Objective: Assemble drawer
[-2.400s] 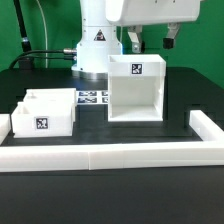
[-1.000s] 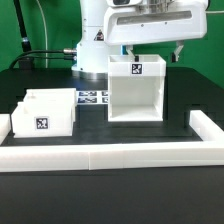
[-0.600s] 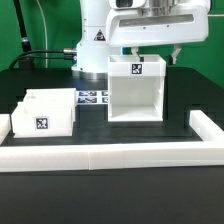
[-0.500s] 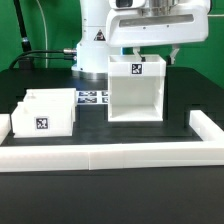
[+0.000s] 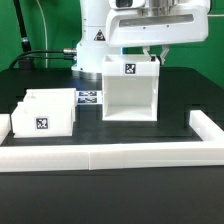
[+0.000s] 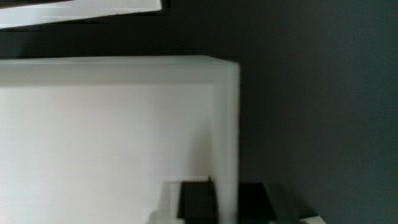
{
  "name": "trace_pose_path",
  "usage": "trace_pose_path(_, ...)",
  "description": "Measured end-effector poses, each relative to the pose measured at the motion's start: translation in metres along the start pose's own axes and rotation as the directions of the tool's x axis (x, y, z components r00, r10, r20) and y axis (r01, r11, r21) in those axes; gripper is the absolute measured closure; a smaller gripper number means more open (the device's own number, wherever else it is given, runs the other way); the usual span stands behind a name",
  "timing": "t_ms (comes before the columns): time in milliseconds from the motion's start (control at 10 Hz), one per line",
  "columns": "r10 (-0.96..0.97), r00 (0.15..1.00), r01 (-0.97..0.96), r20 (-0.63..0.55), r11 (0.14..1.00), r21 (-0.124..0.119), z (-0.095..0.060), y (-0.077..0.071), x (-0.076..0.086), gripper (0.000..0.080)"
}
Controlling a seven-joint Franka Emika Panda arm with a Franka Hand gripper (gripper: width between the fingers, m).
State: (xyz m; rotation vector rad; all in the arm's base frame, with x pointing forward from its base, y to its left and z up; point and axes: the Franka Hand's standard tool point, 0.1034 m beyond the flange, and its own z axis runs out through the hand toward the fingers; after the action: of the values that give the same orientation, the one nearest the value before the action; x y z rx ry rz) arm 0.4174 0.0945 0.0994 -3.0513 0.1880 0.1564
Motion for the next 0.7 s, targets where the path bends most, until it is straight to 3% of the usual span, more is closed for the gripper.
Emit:
trace_pose_path(400, -0.008, 1.0, 0.008, 0.0, 1.0, 0.001, -0.001, 0.001, 0.003, 0.0762)
trace_pose_path(700, -0.039, 0.999, 0.04, -0.017, 0.999, 0.026, -0.007, 0.0, 0.055, 0.0761)
